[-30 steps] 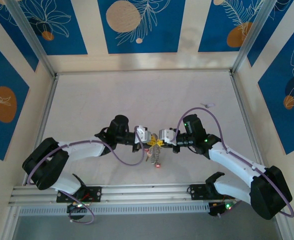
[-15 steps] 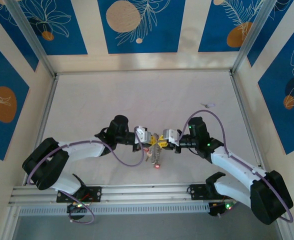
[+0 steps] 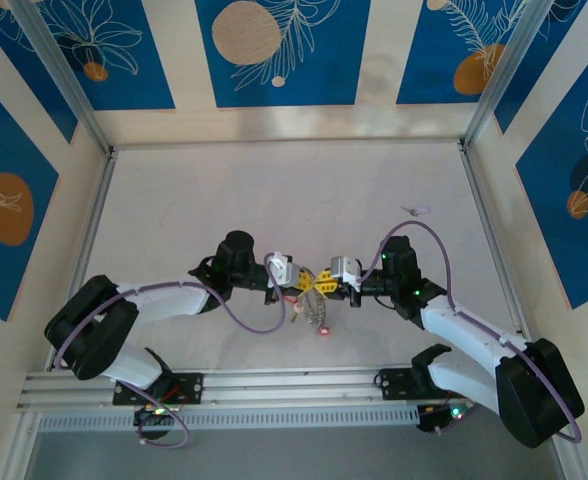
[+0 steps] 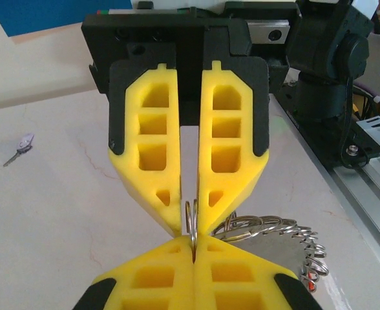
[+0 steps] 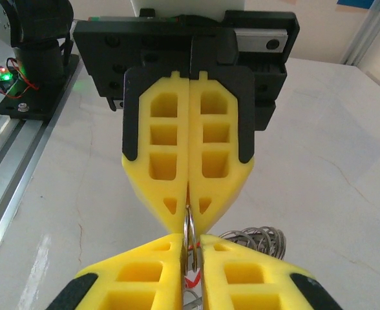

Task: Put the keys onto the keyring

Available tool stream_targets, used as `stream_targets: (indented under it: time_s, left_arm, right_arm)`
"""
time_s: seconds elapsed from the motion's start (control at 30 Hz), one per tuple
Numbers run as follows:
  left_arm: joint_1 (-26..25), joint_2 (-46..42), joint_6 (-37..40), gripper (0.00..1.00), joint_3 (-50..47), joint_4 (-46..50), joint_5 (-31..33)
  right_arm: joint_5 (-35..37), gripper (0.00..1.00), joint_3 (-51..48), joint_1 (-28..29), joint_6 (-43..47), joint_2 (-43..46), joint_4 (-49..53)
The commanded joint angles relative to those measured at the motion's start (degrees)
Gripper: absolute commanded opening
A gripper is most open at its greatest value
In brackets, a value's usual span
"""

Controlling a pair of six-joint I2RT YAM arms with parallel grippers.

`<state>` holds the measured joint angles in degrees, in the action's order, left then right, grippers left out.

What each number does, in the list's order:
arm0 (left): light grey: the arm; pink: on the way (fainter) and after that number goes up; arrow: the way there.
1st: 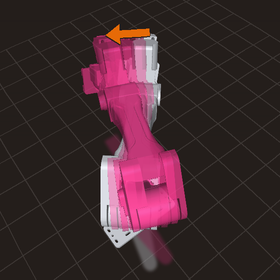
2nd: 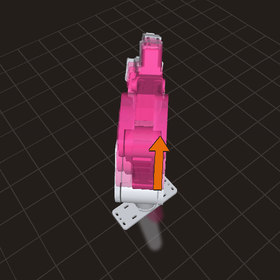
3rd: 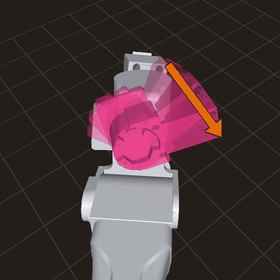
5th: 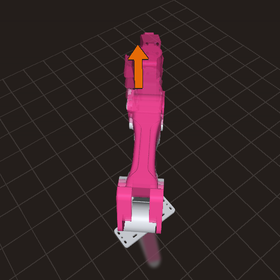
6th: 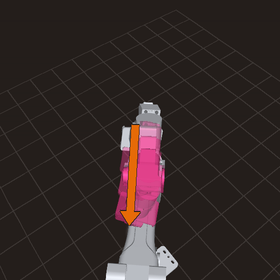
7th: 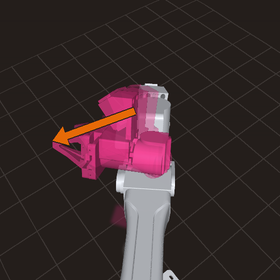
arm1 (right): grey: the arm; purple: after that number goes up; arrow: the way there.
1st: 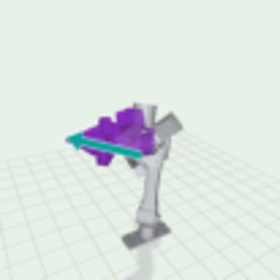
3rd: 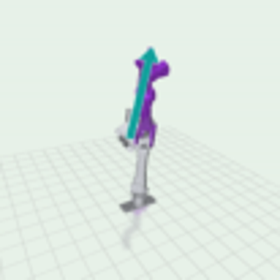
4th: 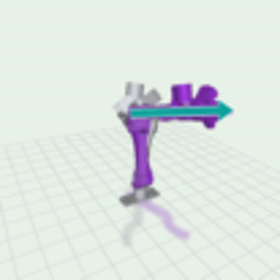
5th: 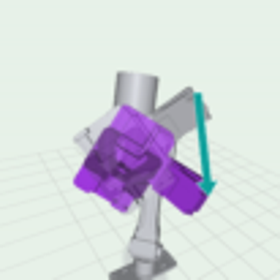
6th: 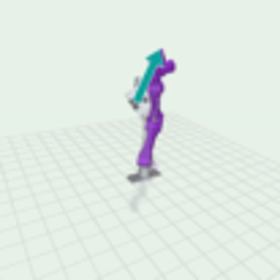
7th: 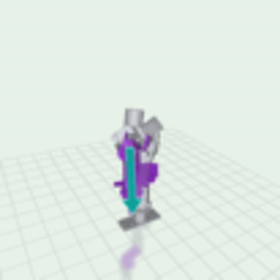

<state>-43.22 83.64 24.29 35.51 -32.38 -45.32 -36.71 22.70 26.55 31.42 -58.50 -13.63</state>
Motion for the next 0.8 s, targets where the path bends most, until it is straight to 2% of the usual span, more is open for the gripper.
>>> stream_targets:
  time_s: [0.0, 0.03, 0.07, 0.1, 0.13, 0.17, 0.3, 0.53, 0.67, 0.77]
  left_arm:
    - [0.4, -0.4, -1.0, 0.00, -0.1, -4.8, -2.8]
    - [0.4, -0.3, -1.2, 0.00, -0.2, -4.9, -2.4]
    - [0.4, -0.2, -1.3, 0.00, 0.0, -4.6, -1.6]
    - [0.4, -0.2, -1.3, 0.01, 0.2, -3.8, -0.4]
    - [0.4, -0.3, -0.9, 0.10, 1.0, -1.5, 0.9]
    - [0.4, -0.3, 0.1, 0.15, 1.9, 1.5, 1.8]
    - [-0.2, -0.6, 2.4, 0.17, 4.5, 7.3, 3.4]
    - [-3.3, 0.2, 8.0, 0.10, 8.6, 16.5, 8.1]
    - [-3.7, 0.2, 8.7, 0.00, 8.2, 16.2, 9.1]
    - [-3.7, -0.1, 9.0, 0.00, 8.1, 17.0, 10.6]
  right_arm:
    - [-2.0, 0.14, -0.2, -0.2, -0.8, -0.7, -0.7]
    - [-2.3, 0.05, 0.1, -0.2, -0.4, -0.8, 0.1]
    - [-2.4, 0.00, 0.5, -0.2, 0.1, -1.0, 1.2]
    - [-2.2, 0.00, 0.7, -0.2, 0.4, -0.9, 1.6]
    - [-1.6, 0.00, 0.7, -0.2, 0.6, -0.8, 1.6]
    - [-0.8, 0.00, 0.8, -0.1, 0.7, -0.5, 1.7]
    - [2.8, 0.00, 2.5, 0.8, 2.9, 0.2, 6.2]
    - [7.4, 0.00, 6.1, 3.1, 5.6, 0.4, 12.6]
    - [6.5, 0.00, 6.3, 3.2, 5.0, 0.5, 11.2]
    - [5.6, 0.00, 6.1, 3.0, 4.7, 0.5, 10.0]
